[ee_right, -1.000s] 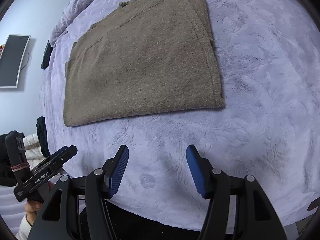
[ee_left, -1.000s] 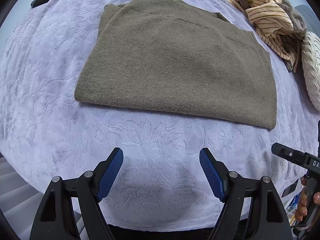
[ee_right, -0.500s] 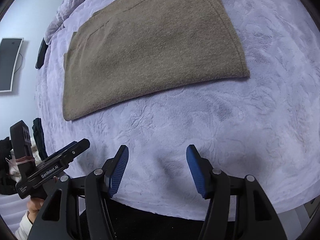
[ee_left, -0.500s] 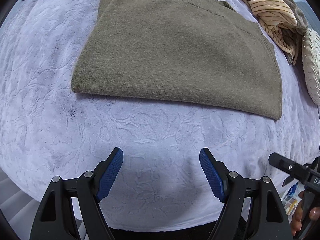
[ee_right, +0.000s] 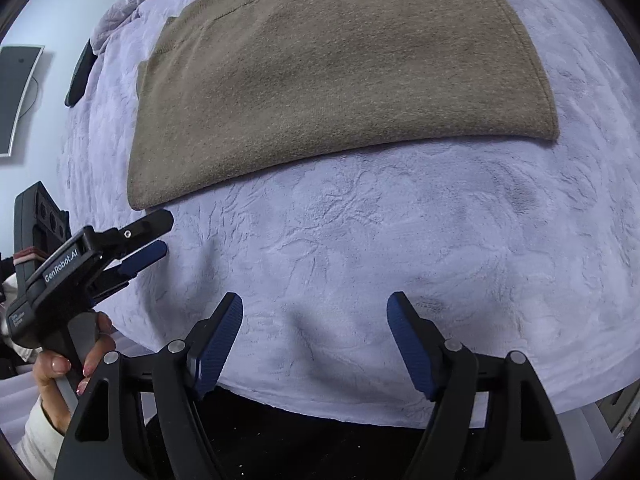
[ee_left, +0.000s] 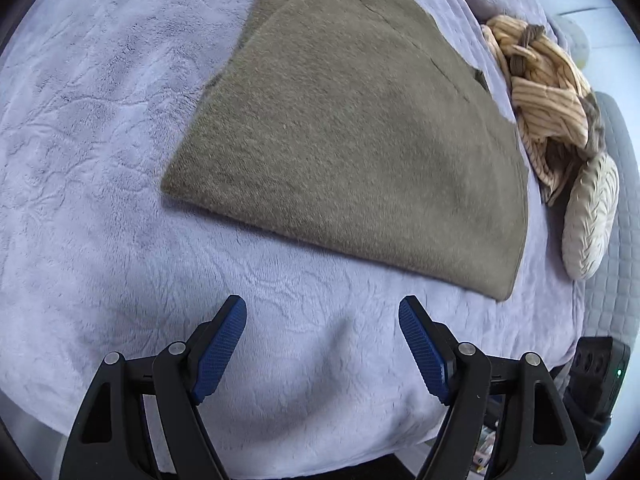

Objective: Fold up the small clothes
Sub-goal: 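Move the left gripper to the side edge of the folded sweater, then grasp the sweater side edge with the left gripper and lift it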

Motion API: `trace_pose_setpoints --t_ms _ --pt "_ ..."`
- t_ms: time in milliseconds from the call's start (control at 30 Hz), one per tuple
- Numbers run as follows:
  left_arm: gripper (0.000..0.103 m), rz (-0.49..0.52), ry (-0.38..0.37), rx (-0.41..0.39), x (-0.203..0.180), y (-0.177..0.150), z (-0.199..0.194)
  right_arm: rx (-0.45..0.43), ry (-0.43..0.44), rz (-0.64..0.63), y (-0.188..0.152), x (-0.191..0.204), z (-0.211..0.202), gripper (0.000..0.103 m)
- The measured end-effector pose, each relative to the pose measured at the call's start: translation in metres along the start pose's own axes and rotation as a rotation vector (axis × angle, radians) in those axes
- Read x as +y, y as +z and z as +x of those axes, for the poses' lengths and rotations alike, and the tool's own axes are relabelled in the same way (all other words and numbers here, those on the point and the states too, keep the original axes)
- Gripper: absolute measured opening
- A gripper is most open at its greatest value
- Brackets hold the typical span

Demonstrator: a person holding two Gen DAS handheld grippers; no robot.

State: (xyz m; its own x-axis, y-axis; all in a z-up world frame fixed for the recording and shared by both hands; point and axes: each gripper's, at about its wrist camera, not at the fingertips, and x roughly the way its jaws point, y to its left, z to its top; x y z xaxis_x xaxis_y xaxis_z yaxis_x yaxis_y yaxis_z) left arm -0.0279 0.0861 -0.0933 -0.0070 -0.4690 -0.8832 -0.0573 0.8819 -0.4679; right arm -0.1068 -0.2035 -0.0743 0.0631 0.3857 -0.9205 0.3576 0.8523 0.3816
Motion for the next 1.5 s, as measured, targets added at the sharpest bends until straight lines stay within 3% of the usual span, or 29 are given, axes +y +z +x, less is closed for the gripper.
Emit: trace_pose_setpoints --t_ms 433,667,767,833,933,1000,1100,1167,1267,1400,1433,1500 --pt "0.079 -0.116 -0.218 -0.062 0.011 0.035 0.028 0.031 -0.023 -0.028 0.007 0.009 0.002 0.078" --pt "0.079 -0.139 -0.250 -0.109 0.008 0.040 0.033 0.050 -0.024 -0.024 0.010 0.009 0.010 0.078" --pt "0.080 -0.114 -0.377 -0.145 -0.003 0.037 0.021 0.020 -0.039 -0.030 0.015 0.009 0.007 0.078" --pt "0.080 -0.088 -0.422 -0.158 -0.010 0.039 0.019 -0.031 -0.061 -0.049 0.022 0.012 0.000 0.078" --pt "0.080 -0.107 -0.368 -0.141 -0.008 0.045 0.032 -0.092 -0.068 -0.076 0.042 0.019 -0.006 0.075" --pt "0.079 -0.154 -0.361 -0.133 0.000 0.046 0.040 -0.122 -0.059 -0.106 0.059 0.025 -0.005 0.052" --pt "0.079 -0.176 -0.359 -0.146 0.007 0.045 0.043 -0.138 -0.044 -0.145 0.084 0.037 0.007 0.038" --pt "0.079 -0.178 -0.349 -0.151 0.006 0.044 0.045 -0.119 -0.026 -0.157 0.093 0.041 0.024 0.036" --pt "0.079 -0.194 -0.325 -0.148 0.007 0.043 0.052 -0.042 -0.070 -0.167 0.097 0.036 0.058 0.034" --pt "0.079 -0.255 -0.357 -0.159 0.012 0.048 0.057 -0.035 -0.049 -0.174 0.098 0.032 0.066 0.034" --pt "0.077 -0.263 -0.363 -0.174 0.012 0.048 0.054 -0.030 -0.045 -0.178 0.098 0.031 0.065 0.034" --pt "0.061 -0.231 -0.363 -0.215 0.005 0.047 0.044 -0.022 -0.038 -0.187 0.099 0.030 0.065 0.033"
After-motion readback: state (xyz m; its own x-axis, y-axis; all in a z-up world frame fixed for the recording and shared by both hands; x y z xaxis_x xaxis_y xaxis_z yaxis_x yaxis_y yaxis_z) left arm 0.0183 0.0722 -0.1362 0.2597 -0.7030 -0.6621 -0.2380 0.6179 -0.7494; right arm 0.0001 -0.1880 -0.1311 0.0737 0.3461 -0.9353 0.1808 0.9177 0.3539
